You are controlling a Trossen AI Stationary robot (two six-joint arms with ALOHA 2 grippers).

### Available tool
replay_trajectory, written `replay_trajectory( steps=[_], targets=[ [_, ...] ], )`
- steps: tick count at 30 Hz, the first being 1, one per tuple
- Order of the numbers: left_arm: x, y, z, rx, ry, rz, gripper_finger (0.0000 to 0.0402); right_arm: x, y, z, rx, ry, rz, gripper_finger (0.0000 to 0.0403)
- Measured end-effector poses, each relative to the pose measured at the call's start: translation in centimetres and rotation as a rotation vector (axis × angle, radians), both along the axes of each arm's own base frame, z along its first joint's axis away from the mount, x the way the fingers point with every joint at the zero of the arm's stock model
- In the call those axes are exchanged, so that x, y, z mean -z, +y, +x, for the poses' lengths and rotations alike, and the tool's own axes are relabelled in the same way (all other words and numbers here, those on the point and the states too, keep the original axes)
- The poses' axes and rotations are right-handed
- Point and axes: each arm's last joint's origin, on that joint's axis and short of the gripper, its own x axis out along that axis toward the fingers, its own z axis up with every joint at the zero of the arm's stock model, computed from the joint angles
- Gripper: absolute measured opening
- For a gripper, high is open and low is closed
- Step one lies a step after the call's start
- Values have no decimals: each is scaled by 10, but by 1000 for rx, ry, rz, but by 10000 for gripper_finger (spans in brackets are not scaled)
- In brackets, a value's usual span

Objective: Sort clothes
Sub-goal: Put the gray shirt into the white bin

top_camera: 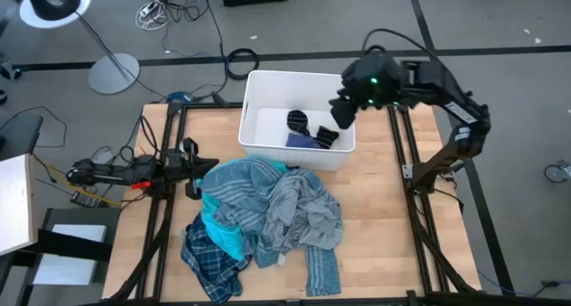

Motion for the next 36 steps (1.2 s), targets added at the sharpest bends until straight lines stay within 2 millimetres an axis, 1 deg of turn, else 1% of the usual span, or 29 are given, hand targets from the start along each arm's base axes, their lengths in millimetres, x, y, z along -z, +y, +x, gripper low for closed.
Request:
replay_trajectory(
  steps=[4,8,10,12,14,17,22,24,27,29,33,36],
  targets=[
    [0,0,0,0,0,0,6,-5,27,-18,35,-48,138,184],
    [0,0,0,0,0,0,6,-1,61,-28,124,-47,233,179],
    [0,0,0,0,0,0,6,2,80,-29,184,-65,268,177],
    [0,0,0,0,0,0,6,7,100,-28,199,-107,297,175],
    [0,0,0,0,-1,-1,6,15,122,-23,231,-144,334,173],
    [-1,0,0,13,-21,-47,6,36,152,-17,290,-125,368,170],
    [-6,-1,-1,122,-111,-290,6,79,199,-8,369,-59,402,167],
    [-7,-1,-2,136,-140,-340,6,98,214,-5,409,-24,407,166],
    [-11,-1,-3,168,-185,-396,6,126,231,-2,478,51,422,166],
    [-17,-1,-5,210,-214,-440,6,146,241,-1,518,131,428,166],
    [-36,-2,-8,251,-215,-478,6,178,254,-6,575,291,435,165],
    [-60,-2,-9,262,-160,-471,6,197,264,-15,585,318,422,163]
  ],
)
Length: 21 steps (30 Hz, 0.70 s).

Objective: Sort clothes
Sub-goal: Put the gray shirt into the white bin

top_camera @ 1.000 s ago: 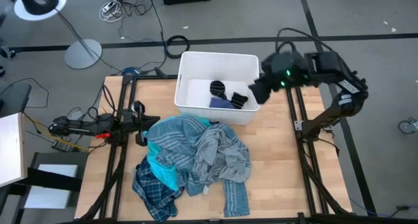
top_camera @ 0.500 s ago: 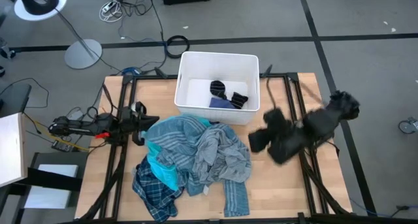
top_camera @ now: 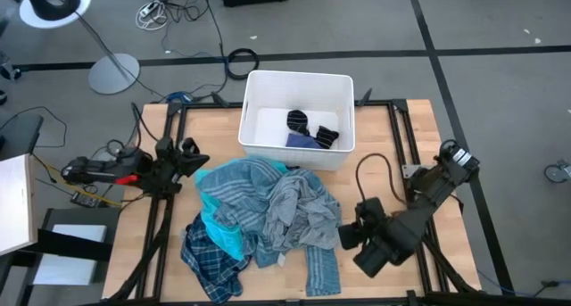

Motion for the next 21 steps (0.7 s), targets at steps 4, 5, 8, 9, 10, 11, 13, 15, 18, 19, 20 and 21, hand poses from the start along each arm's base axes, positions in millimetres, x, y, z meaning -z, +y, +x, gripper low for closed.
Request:
replay_trajectory(
  steps=[4,5,8,9,10,11,13,15,18,19,20,21],
  targets=[
    [-34,-3,10,42,183,94,6,17,11,-13,-5,-28,-12,157],
    [-43,-4,16,54,227,120,6,20,12,-16,-7,-36,-7,156],
    [-66,-8,38,95,351,170,6,26,20,-26,-34,-53,11,153],
    [-72,-10,49,116,392,177,6,27,22,-30,-47,-53,12,152],
    [-78,-13,60,130,425,183,6,27,25,-33,-61,-53,11,151],
    [-82,-16,72,151,461,191,6,27,27,-36,-76,-53,12,149],
    [-85,-22,97,192,544,206,6,27,33,-43,-108,-53,12,146],
    [-86,-29,124,212,615,220,6,27,38,-50,-136,-53,13,143],
    [-84,-37,164,213,693,156,6,27,46,-62,-179,-56,19,139],
    [-82,-39,177,210,722,137,6,27,48,-65,-192,-58,22,138],
    [-79,-42,189,208,757,122,6,27,51,-68,-205,-60,26,136],
    [-75,-44,201,206,790,108,6,27,53,-72,-219,-63,31,135]
  ],
)
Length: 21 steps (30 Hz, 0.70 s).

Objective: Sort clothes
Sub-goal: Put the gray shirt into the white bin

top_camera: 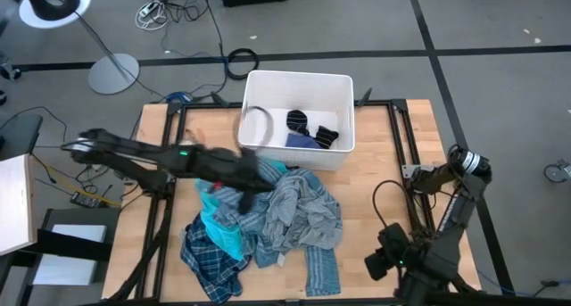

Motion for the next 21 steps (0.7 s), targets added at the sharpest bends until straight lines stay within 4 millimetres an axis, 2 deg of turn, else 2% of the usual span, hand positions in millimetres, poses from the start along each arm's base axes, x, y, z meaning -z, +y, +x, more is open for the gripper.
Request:
replay_trajectory(
  steps=[6,12,15,18,21],
  targets=[
    [14,-10,51,-24,184,-61,24,0,11,-19,-72,-3,5,132],
    [32,-16,84,-57,327,-96,82,0,17,-34,-127,-15,-5,129],
    [55,-18,96,-93,425,-90,100,-1,19,-39,-148,-52,-21,127],
    [85,-19,103,-159,579,-124,93,-1,20,-41,-159,-74,-30,126],
    [101,-22,105,-140,666,-157,36,-1,20,-41,-162,-76,-32,126]
  ],
)
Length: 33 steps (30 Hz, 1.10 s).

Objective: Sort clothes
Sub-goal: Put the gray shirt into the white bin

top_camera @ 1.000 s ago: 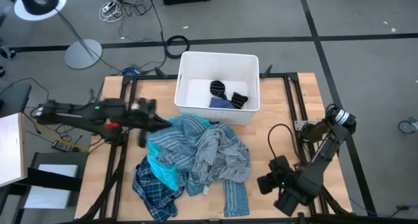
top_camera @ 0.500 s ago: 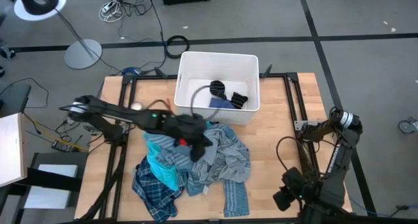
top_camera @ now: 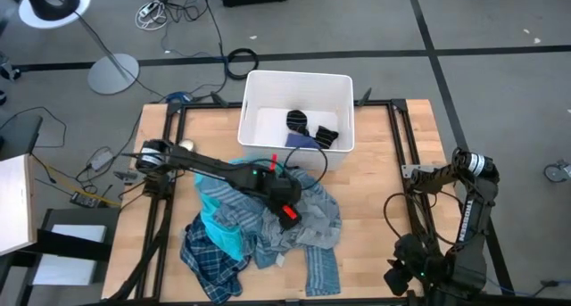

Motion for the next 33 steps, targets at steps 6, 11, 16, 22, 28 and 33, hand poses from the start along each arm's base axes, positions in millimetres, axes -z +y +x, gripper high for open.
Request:
replay_trajectory(
  steps=[6,11,16,22,28,33],
  targets=[
    [-35,-14,0,42,-101,-30,4,0,0,1,-9,-21,-12,120],
    [-126,-6,-5,68,-359,28,2,-1,-1,1,-12,-56,-27,117],
    [-221,27,-22,56,-630,114,1,-1,-2,5,-1,-74,-34,117],
    [-309,78,-54,-33,-964,287,1,-1,-8,18,46,-79,-37,116],
    [-354,132,-70,-179,-1322,494,0,-2,-18,40,121,-125,-52,116],
    [-378,176,-91,-293,-1544,742,0,-2,-30,60,196,-146,-56,116]
  ],
)
